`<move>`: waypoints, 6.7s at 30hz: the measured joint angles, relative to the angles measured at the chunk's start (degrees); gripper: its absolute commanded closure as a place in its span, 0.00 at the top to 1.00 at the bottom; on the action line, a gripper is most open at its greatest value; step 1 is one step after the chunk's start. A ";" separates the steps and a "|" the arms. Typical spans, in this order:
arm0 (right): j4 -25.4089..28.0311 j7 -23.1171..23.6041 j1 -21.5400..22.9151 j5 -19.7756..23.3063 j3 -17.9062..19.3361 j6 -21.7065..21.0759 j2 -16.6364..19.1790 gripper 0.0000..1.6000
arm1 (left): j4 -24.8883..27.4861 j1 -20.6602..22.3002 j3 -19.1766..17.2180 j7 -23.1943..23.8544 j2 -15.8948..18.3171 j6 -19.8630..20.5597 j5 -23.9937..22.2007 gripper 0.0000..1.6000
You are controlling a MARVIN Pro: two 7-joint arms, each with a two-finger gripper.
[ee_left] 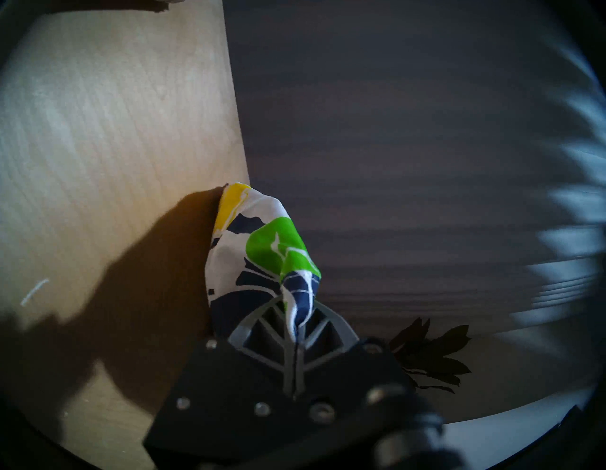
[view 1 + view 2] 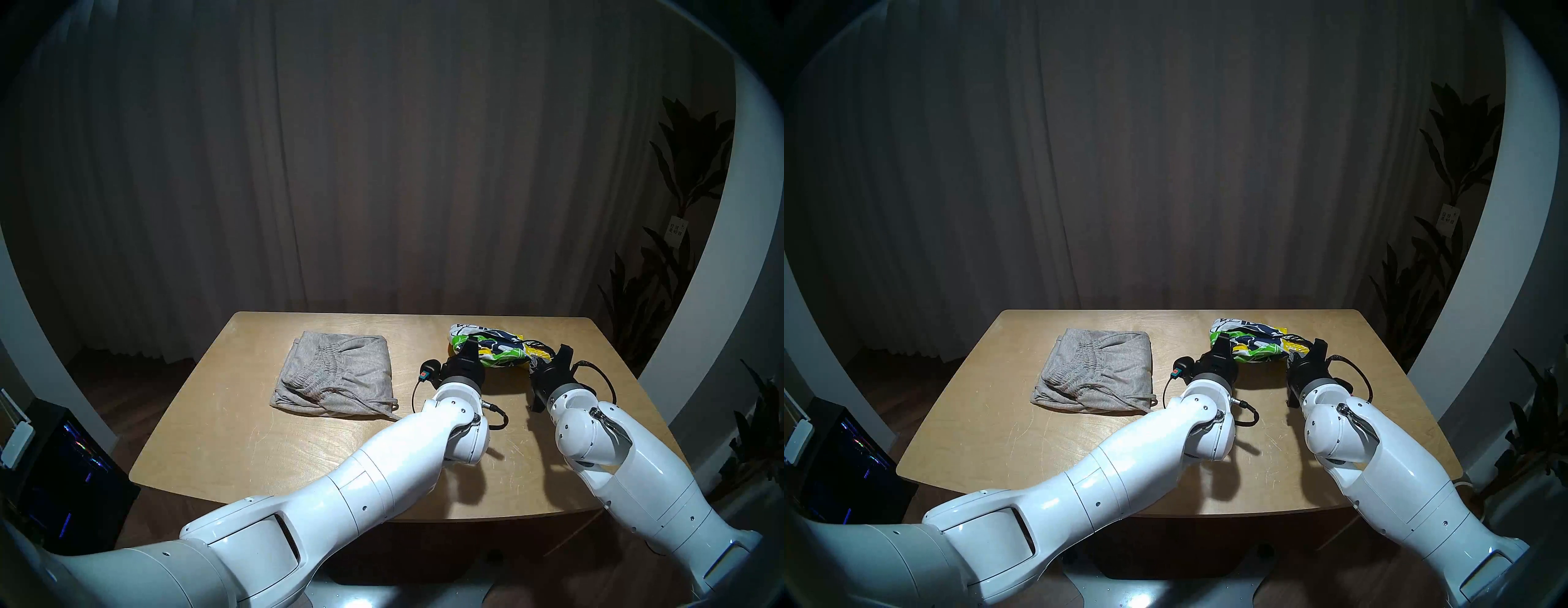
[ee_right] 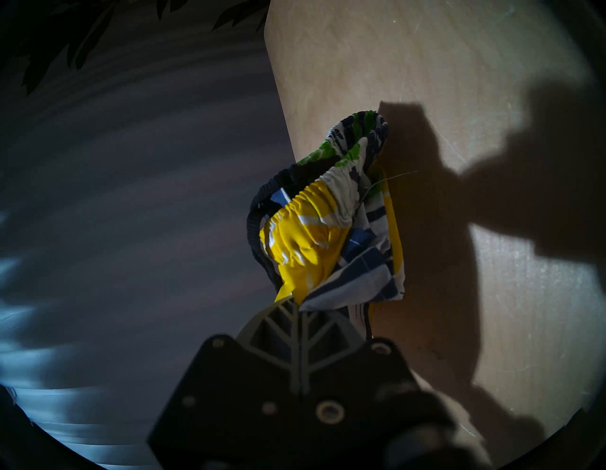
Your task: Fold pants twice and stack them
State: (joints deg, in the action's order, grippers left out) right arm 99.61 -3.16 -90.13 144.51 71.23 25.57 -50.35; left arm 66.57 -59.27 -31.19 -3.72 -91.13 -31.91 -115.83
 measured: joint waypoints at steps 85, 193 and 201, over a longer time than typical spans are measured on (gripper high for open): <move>-20.19 -6.93 37.33 -9.02 -15.65 3.59 -21.56 0.00 | -3.78 14.37 -12.68 -1.21 11.61 9.29 2.91 0.00; -4.73 -11.29 23.01 -13.35 -38.62 13.32 -22.18 0.00 | 34.72 -28.87 -22.60 -0.85 44.77 -0.74 -6.06 0.00; -2.85 -11.16 19.74 -13.25 -39.47 14.76 -19.84 0.00 | 35.05 -28.57 -19.76 -4.18 44.87 -1.89 -3.99 0.00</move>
State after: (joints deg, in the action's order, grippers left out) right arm 96.76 -14.32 -70.39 131.25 31.76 40.34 -70.20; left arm 101.62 -87.84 -50.94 -7.90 -46.26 -33.80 -119.83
